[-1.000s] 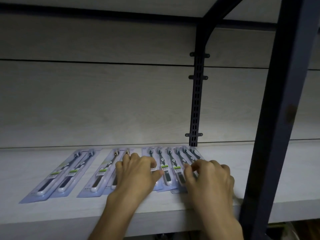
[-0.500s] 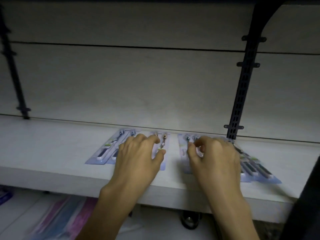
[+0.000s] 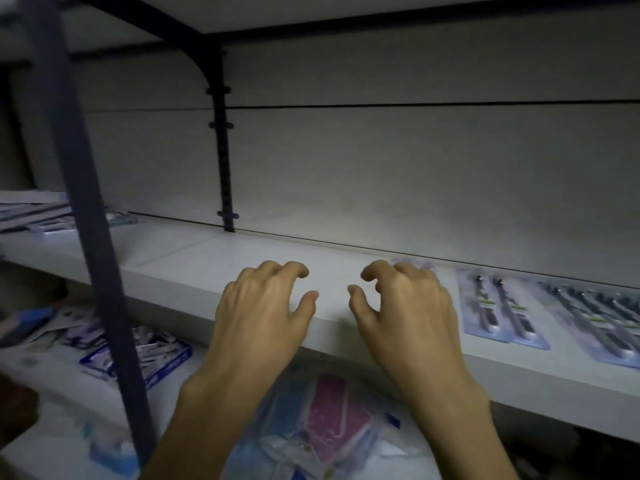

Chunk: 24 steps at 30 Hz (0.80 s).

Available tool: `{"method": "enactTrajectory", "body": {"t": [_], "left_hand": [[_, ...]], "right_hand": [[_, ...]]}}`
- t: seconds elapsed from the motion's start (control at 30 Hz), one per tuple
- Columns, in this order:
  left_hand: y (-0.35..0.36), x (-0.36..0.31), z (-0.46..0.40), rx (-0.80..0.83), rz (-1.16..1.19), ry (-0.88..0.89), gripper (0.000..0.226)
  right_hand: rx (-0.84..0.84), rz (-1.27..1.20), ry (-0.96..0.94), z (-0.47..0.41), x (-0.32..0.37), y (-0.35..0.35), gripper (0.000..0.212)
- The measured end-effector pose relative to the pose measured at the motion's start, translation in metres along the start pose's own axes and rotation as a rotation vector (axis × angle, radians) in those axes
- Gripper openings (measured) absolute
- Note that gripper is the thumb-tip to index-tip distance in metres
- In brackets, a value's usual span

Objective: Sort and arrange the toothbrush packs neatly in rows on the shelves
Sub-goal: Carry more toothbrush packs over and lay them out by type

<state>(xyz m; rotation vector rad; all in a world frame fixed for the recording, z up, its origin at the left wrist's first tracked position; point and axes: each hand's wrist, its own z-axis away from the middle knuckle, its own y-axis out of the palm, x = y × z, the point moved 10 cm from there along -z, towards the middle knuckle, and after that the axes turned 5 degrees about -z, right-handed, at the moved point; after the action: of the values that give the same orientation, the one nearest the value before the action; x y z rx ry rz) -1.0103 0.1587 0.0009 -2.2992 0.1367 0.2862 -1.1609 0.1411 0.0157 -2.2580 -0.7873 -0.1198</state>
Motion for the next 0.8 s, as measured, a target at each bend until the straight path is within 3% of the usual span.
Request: {"method": "enactTrajectory", "body": {"t": [0.5,0.8], "left_hand": [[-0.103,0.271,0.025,-0.056,-0.126,-0.149,0.028],[-0.106,0.401,0.012,-0.072,-0.191,-0.26,0.026]], "right_hand": [[0.171,-0.222,-0.121,0.002,0.245,0.14,0.032],[0.288,-0.302,-0.209,-0.01,0.348,0.242,0.03]]}}
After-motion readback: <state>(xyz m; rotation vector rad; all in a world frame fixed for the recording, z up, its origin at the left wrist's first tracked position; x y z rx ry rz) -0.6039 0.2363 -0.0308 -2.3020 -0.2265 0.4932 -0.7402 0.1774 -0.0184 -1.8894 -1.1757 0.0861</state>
